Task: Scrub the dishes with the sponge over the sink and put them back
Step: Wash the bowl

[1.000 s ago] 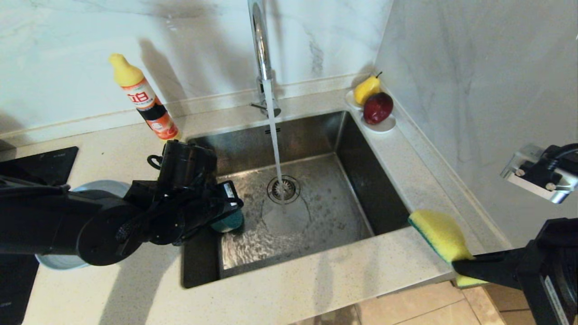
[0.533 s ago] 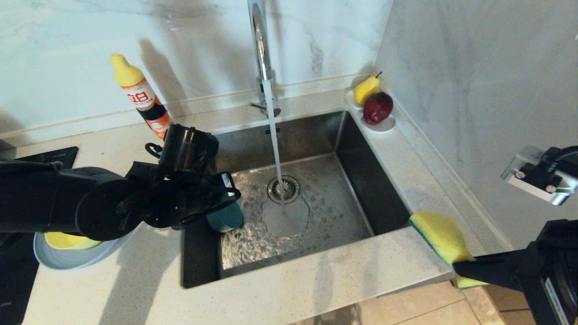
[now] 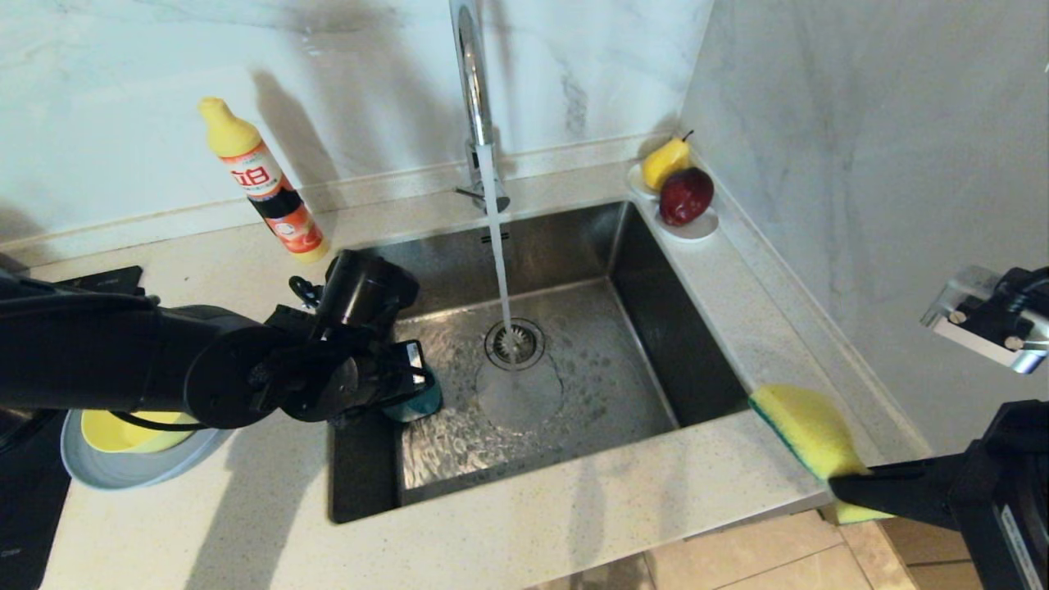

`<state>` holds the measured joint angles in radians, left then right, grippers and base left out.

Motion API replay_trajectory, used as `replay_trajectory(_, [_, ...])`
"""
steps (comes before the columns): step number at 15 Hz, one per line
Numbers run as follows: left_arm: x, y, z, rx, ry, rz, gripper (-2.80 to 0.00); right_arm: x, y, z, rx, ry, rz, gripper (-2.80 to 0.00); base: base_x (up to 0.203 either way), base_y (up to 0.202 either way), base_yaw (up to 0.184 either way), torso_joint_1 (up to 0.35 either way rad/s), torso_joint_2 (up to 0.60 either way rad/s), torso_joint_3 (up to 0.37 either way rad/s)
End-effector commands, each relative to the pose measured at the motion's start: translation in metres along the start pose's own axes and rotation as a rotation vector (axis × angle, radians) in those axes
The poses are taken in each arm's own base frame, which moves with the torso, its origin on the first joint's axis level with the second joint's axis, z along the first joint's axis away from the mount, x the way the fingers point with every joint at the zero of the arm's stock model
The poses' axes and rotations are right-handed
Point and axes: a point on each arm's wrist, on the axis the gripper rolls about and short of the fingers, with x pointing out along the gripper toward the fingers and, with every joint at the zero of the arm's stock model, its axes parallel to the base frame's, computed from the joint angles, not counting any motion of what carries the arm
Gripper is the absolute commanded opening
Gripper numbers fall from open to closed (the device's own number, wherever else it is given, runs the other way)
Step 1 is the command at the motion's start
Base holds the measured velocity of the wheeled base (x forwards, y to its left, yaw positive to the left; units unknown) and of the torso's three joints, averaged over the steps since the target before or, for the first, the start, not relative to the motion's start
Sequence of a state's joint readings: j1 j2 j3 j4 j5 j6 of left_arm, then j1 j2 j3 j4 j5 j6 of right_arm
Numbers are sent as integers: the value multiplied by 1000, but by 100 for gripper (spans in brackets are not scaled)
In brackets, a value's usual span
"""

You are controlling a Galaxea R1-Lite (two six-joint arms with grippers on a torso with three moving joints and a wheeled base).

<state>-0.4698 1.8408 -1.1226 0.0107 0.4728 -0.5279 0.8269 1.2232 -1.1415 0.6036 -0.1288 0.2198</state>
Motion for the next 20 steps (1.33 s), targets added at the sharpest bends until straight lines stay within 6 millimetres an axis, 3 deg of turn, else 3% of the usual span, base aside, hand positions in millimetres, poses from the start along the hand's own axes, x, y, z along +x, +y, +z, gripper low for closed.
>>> replay_trajectory(1, [2,1,-1,13,10,12,0,0,0,0,1,2,1,-280,0,0,0,0,0,0])
replay_trajectory(9, [7,9,-6,45,64,57,0,0,0,-1,1,5,0,-280,0,0,0,0,0,0])
replay_trajectory(14, [29,14,-13,94,93,116,0,4,0,-4,0,24,-4,-280,0,0,0,0,0,0])
replay_trajectory(17, [39,10,-16,115,104,119,0,5,0,-4,-1,28,-3,-280,0,0,0,0,0,0])
replay_trajectory(20, [44,1,-4,93,69,102,0,7,0,-5,-1,38,-1,-280,0,0,0,0,0,0])
